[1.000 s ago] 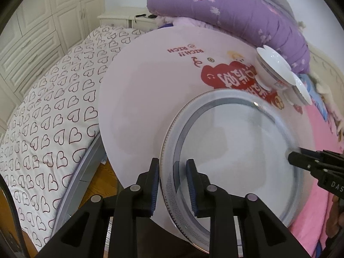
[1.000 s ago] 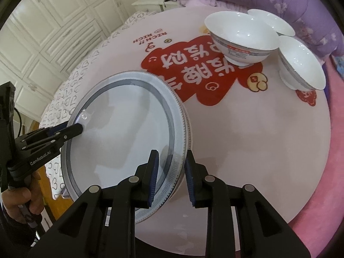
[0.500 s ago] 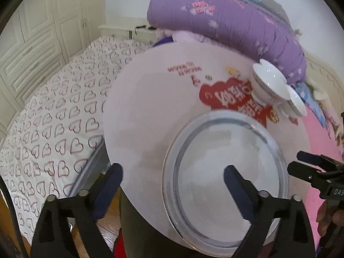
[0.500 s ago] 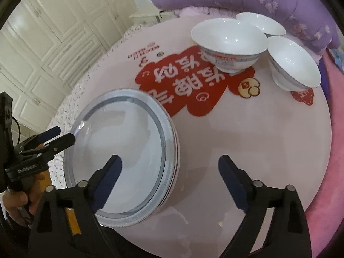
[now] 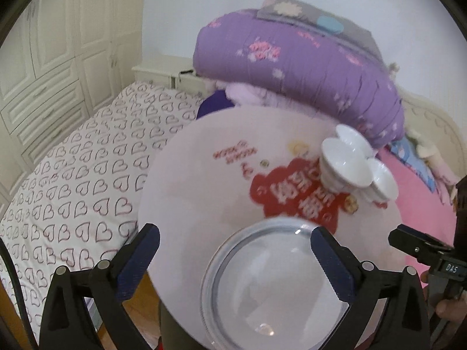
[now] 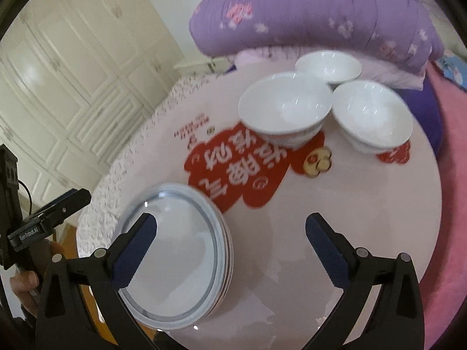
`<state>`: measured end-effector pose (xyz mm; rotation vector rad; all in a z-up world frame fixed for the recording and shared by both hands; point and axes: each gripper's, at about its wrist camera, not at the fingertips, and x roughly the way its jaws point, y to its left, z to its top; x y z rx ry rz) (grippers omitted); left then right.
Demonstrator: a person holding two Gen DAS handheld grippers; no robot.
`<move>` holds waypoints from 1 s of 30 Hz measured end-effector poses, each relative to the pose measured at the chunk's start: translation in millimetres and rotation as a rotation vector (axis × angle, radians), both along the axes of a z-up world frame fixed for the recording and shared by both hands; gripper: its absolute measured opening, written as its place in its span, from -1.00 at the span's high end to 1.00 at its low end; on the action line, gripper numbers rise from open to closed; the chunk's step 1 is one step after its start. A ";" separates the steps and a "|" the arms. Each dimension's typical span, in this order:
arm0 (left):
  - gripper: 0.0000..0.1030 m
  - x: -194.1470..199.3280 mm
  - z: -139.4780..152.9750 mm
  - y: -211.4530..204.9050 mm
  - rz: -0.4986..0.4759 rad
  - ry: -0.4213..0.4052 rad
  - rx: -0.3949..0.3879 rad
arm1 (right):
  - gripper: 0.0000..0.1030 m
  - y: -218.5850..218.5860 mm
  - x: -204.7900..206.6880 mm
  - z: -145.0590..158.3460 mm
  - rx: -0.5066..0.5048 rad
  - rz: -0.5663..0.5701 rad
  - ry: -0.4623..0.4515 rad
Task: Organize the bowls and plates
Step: 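Move both tools toward the group of white bowls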
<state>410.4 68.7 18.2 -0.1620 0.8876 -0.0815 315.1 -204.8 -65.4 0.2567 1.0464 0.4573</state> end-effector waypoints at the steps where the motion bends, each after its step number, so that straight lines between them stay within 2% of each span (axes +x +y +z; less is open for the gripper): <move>1: -0.98 0.9 3.7 -0.6 -0.002 -0.007 -0.005 | -1.00 -4.1 2.0 4.0 0.005 -0.011 -0.009; 9: -0.98 17.0 25.3 -14.2 -0.038 -0.044 -0.057 | -1.00 -41.2 17.0 27.3 0.033 -0.093 -0.066; 16: -0.98 48.4 24.5 -35.2 -0.082 -0.043 -0.090 | -1.00 -66.1 35.3 39.5 0.036 -0.141 -0.095; 24: -0.98 108.9 3.1 -61.3 -0.114 0.036 -0.156 | -1.00 -69.9 75.5 38.7 -0.003 -0.130 -0.083; 30: -0.98 149.1 -13.7 -78.8 -0.122 0.096 -0.157 | -1.00 -66.3 117.1 26.0 -0.005 -0.107 -0.040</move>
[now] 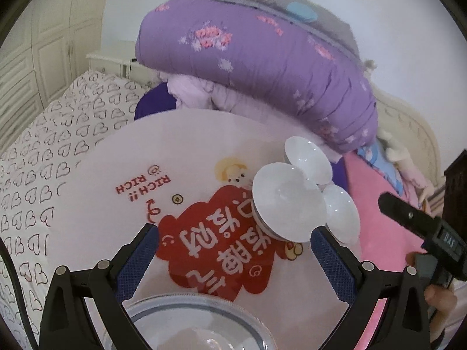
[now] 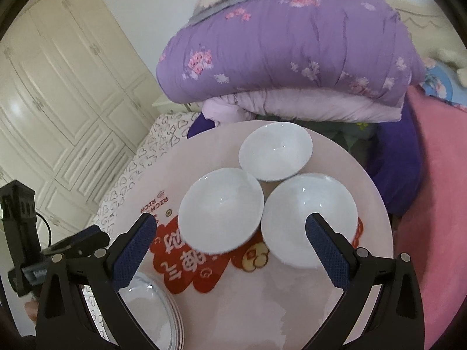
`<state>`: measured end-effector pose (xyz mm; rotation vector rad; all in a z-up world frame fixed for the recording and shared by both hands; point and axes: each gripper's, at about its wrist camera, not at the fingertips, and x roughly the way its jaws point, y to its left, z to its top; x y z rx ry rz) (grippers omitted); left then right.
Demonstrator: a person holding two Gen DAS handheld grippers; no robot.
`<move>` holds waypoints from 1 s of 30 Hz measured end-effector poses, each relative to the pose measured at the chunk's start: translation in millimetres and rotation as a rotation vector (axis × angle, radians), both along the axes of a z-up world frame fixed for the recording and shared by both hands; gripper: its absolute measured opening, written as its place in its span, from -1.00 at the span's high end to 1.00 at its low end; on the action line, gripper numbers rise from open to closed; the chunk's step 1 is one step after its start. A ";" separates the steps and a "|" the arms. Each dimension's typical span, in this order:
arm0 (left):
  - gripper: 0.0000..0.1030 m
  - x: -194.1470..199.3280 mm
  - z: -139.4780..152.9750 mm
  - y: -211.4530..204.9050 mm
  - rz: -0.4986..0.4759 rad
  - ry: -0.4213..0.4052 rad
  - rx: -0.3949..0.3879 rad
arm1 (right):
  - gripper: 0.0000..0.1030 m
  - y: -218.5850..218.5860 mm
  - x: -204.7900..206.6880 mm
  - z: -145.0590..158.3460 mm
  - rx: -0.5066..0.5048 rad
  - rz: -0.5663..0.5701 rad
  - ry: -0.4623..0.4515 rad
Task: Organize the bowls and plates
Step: 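Move both tools toward the group of white bowls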
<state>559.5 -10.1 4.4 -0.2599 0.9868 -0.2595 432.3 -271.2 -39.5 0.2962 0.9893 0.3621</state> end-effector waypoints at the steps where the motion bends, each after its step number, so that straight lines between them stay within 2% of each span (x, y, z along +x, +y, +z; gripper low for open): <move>1: -0.98 5.6 -3.3 -3.5 -0.002 0.010 -0.003 | -0.99 2.1 6.9 -2.2 -0.008 0.010 0.008; 9: -0.93 48.2 -30.4 -37.3 -0.030 0.068 0.010 | -0.65 10.1 49.7 -27.8 -0.030 0.076 0.104; 13: -0.77 67.2 -47.6 -50.4 -0.037 0.117 0.003 | -0.39 14.4 63.2 -38.8 -0.026 0.120 0.160; 18: -0.54 85.8 -73.4 -56.5 -0.026 0.197 -0.025 | -0.18 17.9 72.3 -46.6 -0.028 0.157 0.212; 24: -0.42 103.3 -87.7 -58.0 -0.014 0.232 -0.045 | -0.07 25.7 80.5 -55.2 -0.069 0.189 0.252; 30: -0.34 111.5 -94.4 -64.8 -0.021 0.232 -0.032 | 0.04 34.3 88.5 -66.4 -0.126 0.207 0.297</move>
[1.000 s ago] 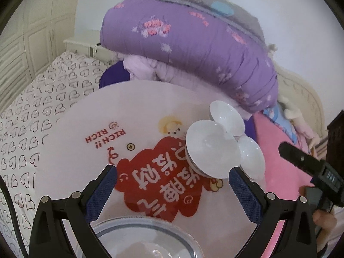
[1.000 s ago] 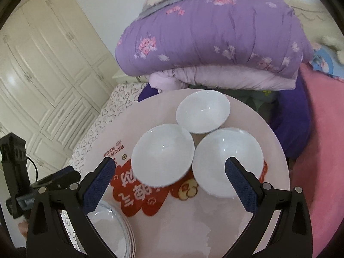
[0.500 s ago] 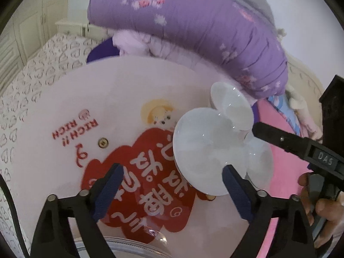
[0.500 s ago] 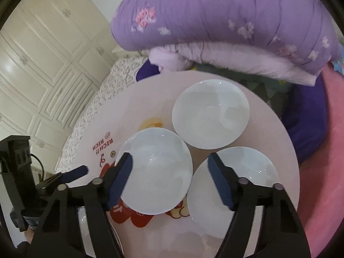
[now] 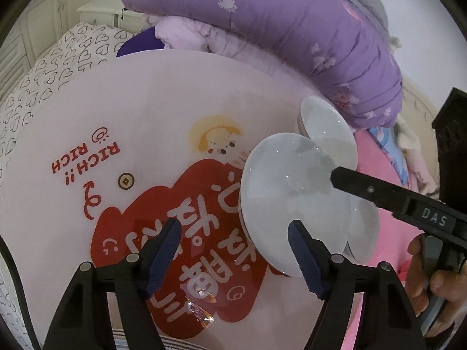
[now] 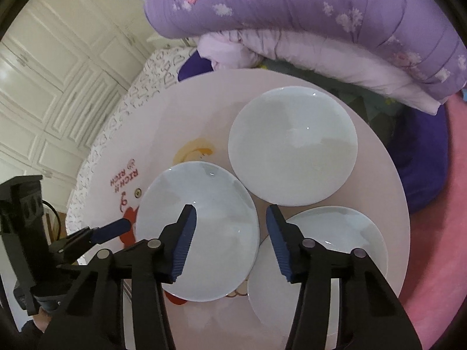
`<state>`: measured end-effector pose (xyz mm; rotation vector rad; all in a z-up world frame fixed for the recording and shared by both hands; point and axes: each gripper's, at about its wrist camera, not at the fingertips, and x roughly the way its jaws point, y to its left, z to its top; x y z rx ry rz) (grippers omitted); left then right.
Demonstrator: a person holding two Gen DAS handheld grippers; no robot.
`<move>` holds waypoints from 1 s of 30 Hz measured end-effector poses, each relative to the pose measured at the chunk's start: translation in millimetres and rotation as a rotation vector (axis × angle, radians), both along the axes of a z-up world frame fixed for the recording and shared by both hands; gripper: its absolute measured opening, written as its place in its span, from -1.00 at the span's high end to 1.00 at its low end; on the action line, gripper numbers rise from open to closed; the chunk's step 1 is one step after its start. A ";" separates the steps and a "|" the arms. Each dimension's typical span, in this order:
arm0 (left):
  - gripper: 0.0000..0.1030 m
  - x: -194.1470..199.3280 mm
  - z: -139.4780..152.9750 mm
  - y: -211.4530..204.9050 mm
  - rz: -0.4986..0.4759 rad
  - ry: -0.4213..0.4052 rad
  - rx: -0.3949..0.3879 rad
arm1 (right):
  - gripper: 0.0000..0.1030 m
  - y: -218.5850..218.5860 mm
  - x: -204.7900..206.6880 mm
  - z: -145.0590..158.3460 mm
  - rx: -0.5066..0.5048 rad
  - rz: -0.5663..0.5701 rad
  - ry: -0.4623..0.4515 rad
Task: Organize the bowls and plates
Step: 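Move both tools toward the group of white bowls, then close both tools on the rim of a white bowl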
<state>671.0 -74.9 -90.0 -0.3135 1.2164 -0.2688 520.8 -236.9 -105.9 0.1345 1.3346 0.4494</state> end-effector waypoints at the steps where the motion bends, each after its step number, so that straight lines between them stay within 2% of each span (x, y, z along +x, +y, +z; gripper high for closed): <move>1: -0.30 -0.8 -1.0 -0.2 0.000 0.003 0.002 | 0.05 1.0 1.5 -2.1 -0.009 0.001 0.005; 4: -0.18 0.6 -6.6 -1.7 0.006 0.020 -0.005 | 0.22 4.5 6.1 -9.3 -0.010 0.005 0.025; 8: 0.21 6.3 -17.8 -3.2 0.013 0.055 -0.022 | 0.32 10.2 6.3 -16.7 -0.042 0.017 0.025; 10: 0.24 8.1 -20.7 -3.2 0.017 0.066 -0.033 | 0.40 9.0 6.8 -19.0 -0.041 0.009 0.023; 20: 0.24 14.8 -27.1 -3.2 0.037 0.074 -0.040 | 0.42 10.1 5.8 -18.4 -0.057 0.009 0.005; 21: 0.25 14.3 -27.0 -3.1 0.035 0.074 -0.038 | 0.48 11.2 5.8 -18.8 -0.076 0.012 -0.001; 22: 0.31 15.3 -27.7 -4.8 0.032 0.074 -0.036 | 0.60 12.0 5.3 -19.4 -0.090 0.013 -0.005; 24: 0.62 17.1 -30.7 -8.6 0.015 0.078 -0.053 | 0.78 13.0 4.6 -23.0 -0.103 0.014 -0.003; 25: 0.82 18.3 -31.7 -10.6 0.011 0.079 -0.061 | 0.83 12.9 3.7 -25.2 -0.075 0.014 0.009; 30: 0.84 15.3 -32.8 -11.0 0.022 0.067 -0.045 | 0.84 13.6 -3.7 -22.8 -0.078 -0.006 -0.012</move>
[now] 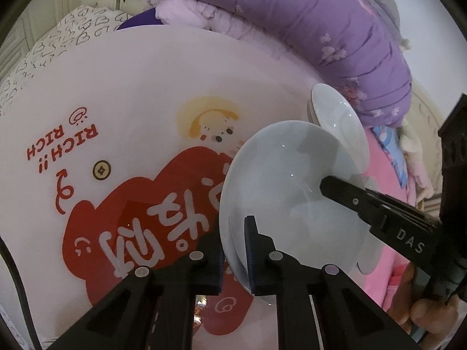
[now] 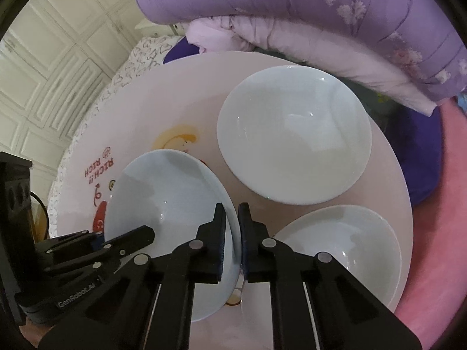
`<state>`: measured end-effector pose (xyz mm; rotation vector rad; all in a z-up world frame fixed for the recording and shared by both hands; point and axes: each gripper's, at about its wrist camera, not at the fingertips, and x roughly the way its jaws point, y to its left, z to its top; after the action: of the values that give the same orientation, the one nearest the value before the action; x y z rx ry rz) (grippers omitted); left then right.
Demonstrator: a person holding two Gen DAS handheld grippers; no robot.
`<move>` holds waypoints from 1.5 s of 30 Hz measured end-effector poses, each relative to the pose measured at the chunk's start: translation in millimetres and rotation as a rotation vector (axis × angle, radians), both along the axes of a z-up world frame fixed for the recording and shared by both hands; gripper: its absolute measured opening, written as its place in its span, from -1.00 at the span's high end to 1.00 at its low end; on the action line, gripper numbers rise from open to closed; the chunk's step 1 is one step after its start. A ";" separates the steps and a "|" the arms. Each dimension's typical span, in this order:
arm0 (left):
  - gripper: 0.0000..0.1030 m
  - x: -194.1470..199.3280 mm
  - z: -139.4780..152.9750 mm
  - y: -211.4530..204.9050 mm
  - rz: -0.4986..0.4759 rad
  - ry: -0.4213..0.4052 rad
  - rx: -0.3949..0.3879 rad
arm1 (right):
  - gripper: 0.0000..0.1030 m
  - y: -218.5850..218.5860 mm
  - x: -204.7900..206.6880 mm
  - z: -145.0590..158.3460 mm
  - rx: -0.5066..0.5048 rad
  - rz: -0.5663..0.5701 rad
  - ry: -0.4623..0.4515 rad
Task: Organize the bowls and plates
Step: 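Close both tools on the rim of a white bowl, then lift the white bowl with both tools and carry it toward the plates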
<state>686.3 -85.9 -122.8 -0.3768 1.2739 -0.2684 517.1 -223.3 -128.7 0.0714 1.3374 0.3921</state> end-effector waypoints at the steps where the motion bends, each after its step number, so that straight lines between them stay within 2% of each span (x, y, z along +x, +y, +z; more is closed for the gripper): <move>1: 0.84 -1.1 0.3 0.8 -0.001 0.000 0.001 | 0.84 0.5 -2.1 1.7 0.000 0.000 -0.004; 15: 0.84 -21.8 25.7 18.6 0.014 -0.027 0.009 | 0.84 7.0 -19.2 14.6 0.042 -0.010 -0.018; 25: 0.84 -49.9 72.9 20.6 -0.033 -0.082 0.007 | 0.84 -1.0 -41.8 57.0 0.061 -0.029 -0.086; 31: 0.84 -68.7 96.5 16.9 -0.075 -0.094 0.002 | 0.84 -13.1 -59.6 76.5 0.074 -0.050 -0.105; 37: 0.84 -93.0 119.1 4.4 -0.160 -0.095 0.011 | 0.84 -29.5 -90.6 95.2 0.059 -0.061 -0.126; 41: 0.84 -109.8 123.6 -8.9 -0.223 -0.070 0.022 | 0.84 -42.1 -123.0 97.7 0.040 -0.080 -0.114; 45: 0.84 -128.1 114.9 -22.4 -0.292 -0.026 0.033 | 0.84 -53.1 -149.6 87.7 0.047 -0.106 -0.074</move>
<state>558.2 -108.3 -7.9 -0.1573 1.3052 -0.4970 367.5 -276.5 -41.0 0.1651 1.2453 0.3335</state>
